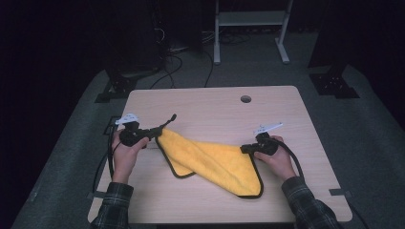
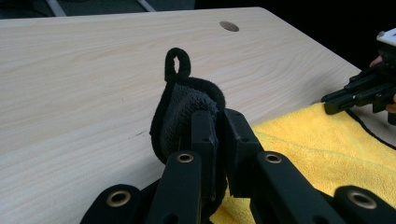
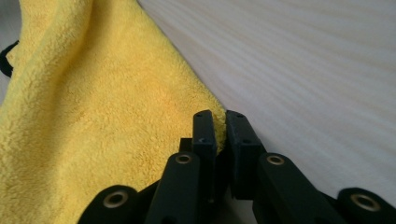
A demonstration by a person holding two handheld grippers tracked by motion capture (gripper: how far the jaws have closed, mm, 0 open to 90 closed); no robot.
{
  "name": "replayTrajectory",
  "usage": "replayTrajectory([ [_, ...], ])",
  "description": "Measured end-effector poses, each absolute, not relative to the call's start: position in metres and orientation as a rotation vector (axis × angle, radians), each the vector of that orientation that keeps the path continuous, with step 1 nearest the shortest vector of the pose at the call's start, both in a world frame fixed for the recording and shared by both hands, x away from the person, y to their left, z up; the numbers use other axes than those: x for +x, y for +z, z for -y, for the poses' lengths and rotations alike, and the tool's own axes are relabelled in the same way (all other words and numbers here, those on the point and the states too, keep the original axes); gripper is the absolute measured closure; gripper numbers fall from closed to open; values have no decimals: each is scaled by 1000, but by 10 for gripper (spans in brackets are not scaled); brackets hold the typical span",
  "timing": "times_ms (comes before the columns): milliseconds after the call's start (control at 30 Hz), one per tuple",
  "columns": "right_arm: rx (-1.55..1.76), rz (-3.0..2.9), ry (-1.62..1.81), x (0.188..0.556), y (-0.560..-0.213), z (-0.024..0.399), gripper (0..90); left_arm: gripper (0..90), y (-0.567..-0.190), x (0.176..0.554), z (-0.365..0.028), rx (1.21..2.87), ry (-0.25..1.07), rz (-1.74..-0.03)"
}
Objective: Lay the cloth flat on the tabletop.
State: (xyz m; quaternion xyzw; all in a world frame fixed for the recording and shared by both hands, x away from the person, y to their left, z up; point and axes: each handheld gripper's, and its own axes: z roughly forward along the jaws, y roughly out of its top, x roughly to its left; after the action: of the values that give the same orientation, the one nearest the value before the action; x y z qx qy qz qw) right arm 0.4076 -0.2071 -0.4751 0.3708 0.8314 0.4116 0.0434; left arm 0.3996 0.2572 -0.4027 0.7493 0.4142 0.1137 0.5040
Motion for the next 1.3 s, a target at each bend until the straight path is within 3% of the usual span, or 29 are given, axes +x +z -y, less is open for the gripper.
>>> replayTrajectory([
  [233, 1018, -2268, 1383, 383, -422, 232, 828, 833, -401, 398, -256, 1810, 280, -986],
  [367, 925, -2269, 1389, 358, -409, 237, 828, 833, -401, 397, -255, 1812, 275, -983],
  [567, 716, -2439, 1333, 295, -420, 209, 827, 832, -402, 397, -251, 1823, 271, -974],
  [767, 568, -2671, 1214, 266, -450, 176, 818, 832, -402, 396, -248, 1834, 269, -963],
  [967, 444, -2795, 1118, 258, -469, 155, 759, 832, -403, 397, -246, 1840, 260, -961],
  [1067, 479, -2781, 1221, 261, -460, 154, 694, 832, -403, 396, -246, 1842, 259, -961],
  [1300, 752, -2555, 1312, 302, -437, 196, 606, 832, -404, 396, -247, 1845, 257, -960],
])
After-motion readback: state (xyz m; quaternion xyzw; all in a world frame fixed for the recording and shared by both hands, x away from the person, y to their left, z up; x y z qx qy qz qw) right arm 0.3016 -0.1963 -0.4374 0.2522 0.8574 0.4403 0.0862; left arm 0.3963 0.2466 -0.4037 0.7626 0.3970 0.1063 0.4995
